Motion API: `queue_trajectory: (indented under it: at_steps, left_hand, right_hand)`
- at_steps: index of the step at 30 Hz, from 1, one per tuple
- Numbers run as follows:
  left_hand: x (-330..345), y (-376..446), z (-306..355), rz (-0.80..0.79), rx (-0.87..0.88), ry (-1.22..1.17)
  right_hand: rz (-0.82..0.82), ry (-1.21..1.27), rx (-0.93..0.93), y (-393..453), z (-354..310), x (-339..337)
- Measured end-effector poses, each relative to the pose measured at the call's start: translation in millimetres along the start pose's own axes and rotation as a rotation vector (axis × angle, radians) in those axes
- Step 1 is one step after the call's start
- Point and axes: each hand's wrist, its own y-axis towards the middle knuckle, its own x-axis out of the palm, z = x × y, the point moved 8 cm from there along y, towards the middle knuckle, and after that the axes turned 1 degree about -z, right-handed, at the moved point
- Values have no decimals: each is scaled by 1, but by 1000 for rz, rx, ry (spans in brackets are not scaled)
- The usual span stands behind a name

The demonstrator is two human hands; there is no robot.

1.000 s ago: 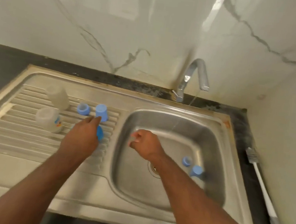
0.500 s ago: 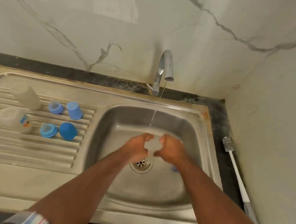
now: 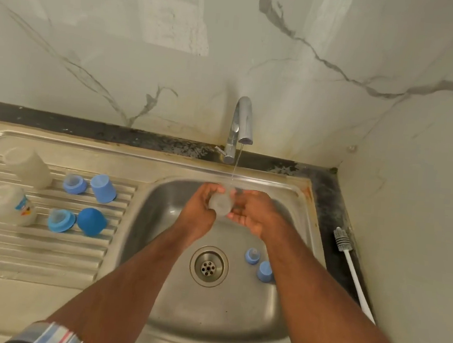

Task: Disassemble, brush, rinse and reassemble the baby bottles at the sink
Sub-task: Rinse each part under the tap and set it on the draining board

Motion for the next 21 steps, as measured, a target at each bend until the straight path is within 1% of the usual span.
queue_trajectory:
  at_steps: [2, 3, 4, 5, 8, 9, 11, 13, 16, 19, 21]
  left_hand:
    - [-6, 6, 1, 87, -127, -327]
    - [-5, 8, 1, 101, -193, -472]
    - [-1, 11, 6, 80, -229, -521]
    - [3, 13, 11, 53, -254, -511]
    - [16, 20, 23, 16, -328, -353]
    - [19, 23, 28, 18, -352, -337]
    - [24, 29, 32, 22, -381, -346]
    - [31, 31, 36, 14, -389, -348]
    - [39, 27, 37, 42, -435, -439]
    - [36, 30, 37, 60, -435, -516]
    - [30, 32, 33, 112, -459, -492]
  right_hand:
    - [31, 28, -89, 3, -6, 3]
    - [43, 58, -115, 4, -8, 4]
    - [45, 82, -146, 5, -11, 7]
    - [62, 61, -188, 4, -14, 8]
    - [127, -106, -316, 0, -27, 7]
    - [128, -89, -321, -1, -29, 5]
    - [103, 24, -285, -1, -27, 5]
    - [113, 64, -248, 1, -28, 8]
    - [197, -78, -237, -1, -37, 7]
    - [198, -104, -221, -1, -34, 8]
    - [210, -161, -218, -2, -35, 6]
